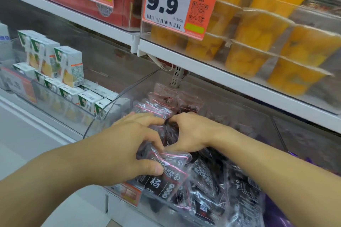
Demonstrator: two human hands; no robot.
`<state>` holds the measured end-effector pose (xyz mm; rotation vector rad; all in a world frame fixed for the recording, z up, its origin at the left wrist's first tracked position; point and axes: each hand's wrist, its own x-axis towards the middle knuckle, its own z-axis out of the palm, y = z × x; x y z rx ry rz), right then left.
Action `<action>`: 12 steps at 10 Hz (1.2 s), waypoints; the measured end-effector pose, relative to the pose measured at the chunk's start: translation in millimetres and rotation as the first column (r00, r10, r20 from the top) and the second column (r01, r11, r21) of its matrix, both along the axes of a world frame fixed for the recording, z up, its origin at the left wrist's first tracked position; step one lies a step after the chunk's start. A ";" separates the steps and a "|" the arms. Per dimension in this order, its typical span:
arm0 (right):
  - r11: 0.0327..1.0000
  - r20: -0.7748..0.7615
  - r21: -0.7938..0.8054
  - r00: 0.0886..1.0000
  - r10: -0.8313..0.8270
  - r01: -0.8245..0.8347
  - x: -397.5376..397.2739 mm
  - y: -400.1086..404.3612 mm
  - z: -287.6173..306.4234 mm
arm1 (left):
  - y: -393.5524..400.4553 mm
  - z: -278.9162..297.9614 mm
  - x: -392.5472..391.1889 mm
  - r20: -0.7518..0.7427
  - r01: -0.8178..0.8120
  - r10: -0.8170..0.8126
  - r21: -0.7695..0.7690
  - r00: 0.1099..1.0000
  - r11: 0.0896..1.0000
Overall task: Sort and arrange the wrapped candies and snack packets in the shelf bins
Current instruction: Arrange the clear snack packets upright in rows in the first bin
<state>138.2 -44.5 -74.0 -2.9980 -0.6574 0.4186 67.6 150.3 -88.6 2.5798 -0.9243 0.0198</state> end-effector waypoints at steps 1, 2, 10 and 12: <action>0.995 0.086 0.095 0.996 -0.014 0.006 0.3 1.4 -6.2 | 1.4 -1.5 0.6 0.007 -0.027 0.027 -0.007 1.000 1.000; 0.987 -0.010 0.159 1.000 0.029 -0.027 8.2 -5.6 -1.9 | 4.3 4.3 -1.3 -0.022 -0.019 0.019 0.006 1.000 1.000; 0.708 -0.575 0.564 0.818 -0.032 0.424 10.2 -64.0 36.4 | -11.7 8.0 -3.7 -0.091 0.000 -0.019 -0.204 0.996 0.979; 0.633 -0.629 0.573 0.774 -0.067 0.521 15.0 -61.9 25.2 | -5.6 -21.2 9.1 -0.256 0.068 -0.091 -0.099 0.962 0.993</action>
